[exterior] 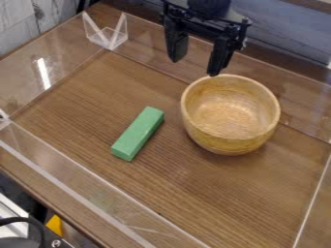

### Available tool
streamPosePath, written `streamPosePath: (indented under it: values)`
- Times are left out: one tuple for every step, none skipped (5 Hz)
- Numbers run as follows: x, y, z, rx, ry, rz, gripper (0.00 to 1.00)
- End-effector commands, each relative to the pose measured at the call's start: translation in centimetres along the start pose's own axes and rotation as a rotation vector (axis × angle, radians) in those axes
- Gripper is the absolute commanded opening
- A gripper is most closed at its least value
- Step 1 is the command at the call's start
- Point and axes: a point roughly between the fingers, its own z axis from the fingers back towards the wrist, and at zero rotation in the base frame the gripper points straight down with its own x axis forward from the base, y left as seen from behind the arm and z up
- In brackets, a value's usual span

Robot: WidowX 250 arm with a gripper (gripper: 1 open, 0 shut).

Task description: Put the green block in the brown bowl

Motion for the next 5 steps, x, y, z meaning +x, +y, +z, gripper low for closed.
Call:
streamPosePath:
  values:
    - [-0.5,0.9,-0.6,-0.002,0.001,-0.022,1.0]
    - [-3.0,3.2,-2.4,-0.009,0.02,0.032,1.0]
    - [-6.4,6.7,-3.7,-0.003,0.008,0.072,1.0]
    - [-8.0,8.9,-4.1,0.005,-0.034,0.117,1.0]
    - [-8.1,8.7,-4.2,0.005,-0.051,0.124,1.0]
